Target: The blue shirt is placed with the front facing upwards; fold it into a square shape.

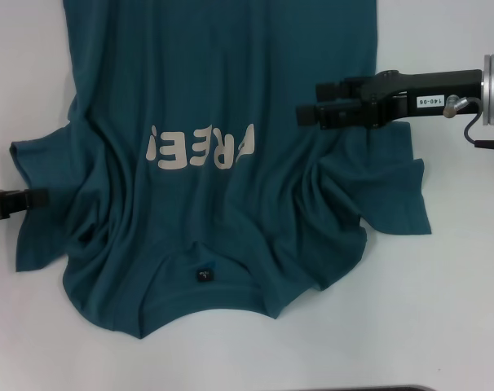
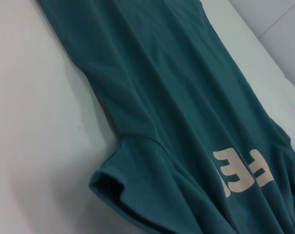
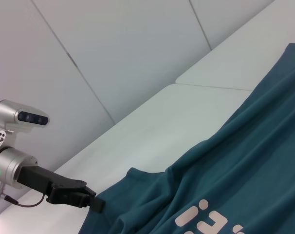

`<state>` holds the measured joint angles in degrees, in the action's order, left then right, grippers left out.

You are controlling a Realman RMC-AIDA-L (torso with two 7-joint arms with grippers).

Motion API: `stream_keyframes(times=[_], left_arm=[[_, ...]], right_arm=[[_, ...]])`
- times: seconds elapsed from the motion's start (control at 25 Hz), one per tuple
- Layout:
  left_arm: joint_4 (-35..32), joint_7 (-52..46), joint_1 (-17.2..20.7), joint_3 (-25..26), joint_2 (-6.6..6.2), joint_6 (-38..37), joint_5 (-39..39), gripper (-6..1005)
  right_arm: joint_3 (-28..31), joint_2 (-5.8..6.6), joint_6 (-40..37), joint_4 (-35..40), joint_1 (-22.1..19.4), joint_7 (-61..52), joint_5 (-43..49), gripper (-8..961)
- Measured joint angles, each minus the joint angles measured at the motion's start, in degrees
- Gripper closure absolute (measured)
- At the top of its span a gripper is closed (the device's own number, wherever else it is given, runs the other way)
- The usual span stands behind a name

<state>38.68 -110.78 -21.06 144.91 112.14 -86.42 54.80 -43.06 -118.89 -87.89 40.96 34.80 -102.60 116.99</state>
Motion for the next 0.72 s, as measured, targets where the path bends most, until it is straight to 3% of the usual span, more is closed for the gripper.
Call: stream_keyframes(times=[0.16, 0.72], left_arm=[[0.1, -0.5, 0.0, 0.8, -0.11, 0.0, 0.0, 999], [6.9, -4.7, 0.4, 2.3, -1.32, 0.2, -1.5, 999]], right_arm=[[0.0, -0.05, 0.0, 0.0, 0.0, 0.0, 0.0, 100], [0.1, -0.46, 0.0, -0.1, -0.1, -0.6, 0.0, 99]])
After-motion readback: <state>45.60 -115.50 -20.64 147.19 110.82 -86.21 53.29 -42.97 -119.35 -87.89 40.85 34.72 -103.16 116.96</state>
